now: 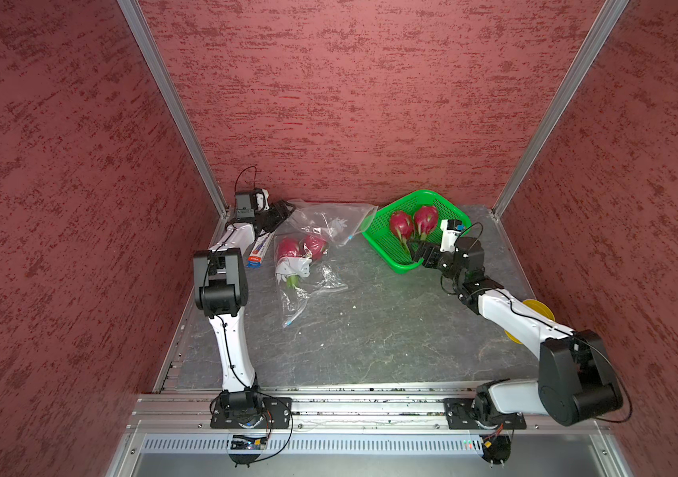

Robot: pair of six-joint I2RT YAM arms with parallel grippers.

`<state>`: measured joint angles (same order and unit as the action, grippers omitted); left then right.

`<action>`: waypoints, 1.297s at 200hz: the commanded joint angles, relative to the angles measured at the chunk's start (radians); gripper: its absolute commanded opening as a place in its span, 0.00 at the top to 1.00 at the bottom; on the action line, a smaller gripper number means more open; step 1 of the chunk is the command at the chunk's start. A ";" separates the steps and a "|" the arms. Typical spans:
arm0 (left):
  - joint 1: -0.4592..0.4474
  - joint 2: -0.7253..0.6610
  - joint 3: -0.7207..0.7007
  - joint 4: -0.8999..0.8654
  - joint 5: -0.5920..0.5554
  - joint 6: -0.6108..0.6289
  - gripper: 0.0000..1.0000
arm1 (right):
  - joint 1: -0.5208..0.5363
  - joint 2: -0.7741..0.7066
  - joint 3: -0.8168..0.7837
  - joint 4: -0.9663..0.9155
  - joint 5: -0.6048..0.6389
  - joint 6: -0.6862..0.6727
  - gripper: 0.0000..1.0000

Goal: Open the zip-top bag and take out the dragon fruit
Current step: Place the zipper food storage bag at the center of the board, then pick up the zipper food storage bag at the center of the board.

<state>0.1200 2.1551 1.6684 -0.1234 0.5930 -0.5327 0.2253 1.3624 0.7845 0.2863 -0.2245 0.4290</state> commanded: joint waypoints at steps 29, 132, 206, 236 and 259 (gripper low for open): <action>0.010 -0.344 -0.275 0.046 -0.131 0.001 0.00 | -0.004 -0.016 -0.003 0.125 -0.123 0.017 0.01; -0.057 -0.887 -0.972 -0.030 -0.204 -0.029 0.03 | 0.001 -0.113 -0.168 0.214 -0.235 0.047 0.01; -0.086 -0.934 -1.243 0.146 -0.203 -0.111 0.13 | 0.118 -0.129 -0.191 0.093 -0.189 0.002 0.01; -0.085 -0.865 -1.252 0.218 -0.203 -0.079 0.30 | 0.167 -0.125 -0.197 0.090 -0.156 0.014 0.01; -0.087 -0.830 -1.251 0.286 -0.167 -0.077 0.61 | 0.197 -0.130 -0.180 0.055 -0.132 -0.004 0.01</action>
<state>0.0380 1.3010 0.4210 0.0387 0.3943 -0.6254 0.3931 1.2400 0.5812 0.3847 -0.4095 0.4511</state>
